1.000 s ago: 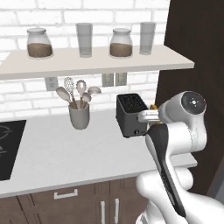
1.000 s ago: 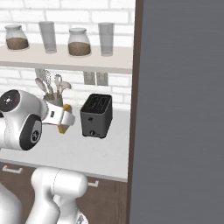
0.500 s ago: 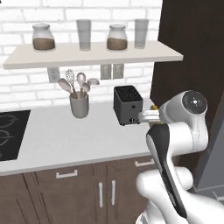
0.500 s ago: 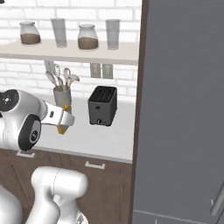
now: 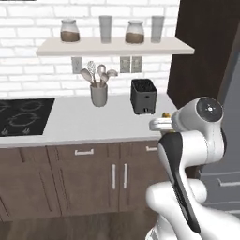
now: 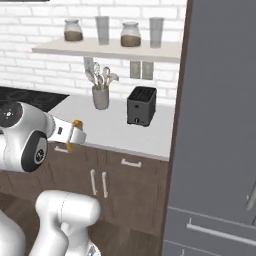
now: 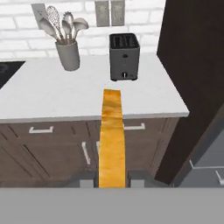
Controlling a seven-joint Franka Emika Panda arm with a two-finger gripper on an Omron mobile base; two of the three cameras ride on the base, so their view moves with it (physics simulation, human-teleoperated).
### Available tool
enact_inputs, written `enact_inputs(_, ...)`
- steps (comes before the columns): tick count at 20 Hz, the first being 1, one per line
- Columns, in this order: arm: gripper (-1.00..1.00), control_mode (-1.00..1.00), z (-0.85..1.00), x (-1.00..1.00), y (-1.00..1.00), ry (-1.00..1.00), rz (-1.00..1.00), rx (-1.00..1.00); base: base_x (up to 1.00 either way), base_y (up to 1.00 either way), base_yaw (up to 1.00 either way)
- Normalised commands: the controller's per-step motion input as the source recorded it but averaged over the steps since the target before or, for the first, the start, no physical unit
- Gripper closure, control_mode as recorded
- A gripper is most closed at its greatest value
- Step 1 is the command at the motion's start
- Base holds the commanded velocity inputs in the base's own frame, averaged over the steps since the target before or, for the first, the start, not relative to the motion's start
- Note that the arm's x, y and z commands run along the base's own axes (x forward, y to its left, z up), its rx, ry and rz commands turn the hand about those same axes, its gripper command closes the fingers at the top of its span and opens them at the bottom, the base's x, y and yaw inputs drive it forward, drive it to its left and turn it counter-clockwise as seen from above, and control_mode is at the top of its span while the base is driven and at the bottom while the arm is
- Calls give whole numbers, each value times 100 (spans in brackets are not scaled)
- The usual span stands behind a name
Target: Start the toaster. Once the lever pops up, take the bread to the plate on the dining counter.
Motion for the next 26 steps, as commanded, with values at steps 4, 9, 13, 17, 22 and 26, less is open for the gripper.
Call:
enact_inputs(4,100,100,0,0,0,0,0,0,-37,4,68)
enact_inputs(9,100,100,0,0,0,0,0,0,-28,0,93)
enact_inputs(13,100,100,0,0,0,0,0,0,-23,0,95)
enact_inputs(17,100,100,0,0,0,0,0,0,-20,0,96)
enact_inputs(22,100,100,0,0,0,0,0,0,-42,0,91)
enact_inputs(26,100,100,0,0,0,0,0,0,-65,-1,86)
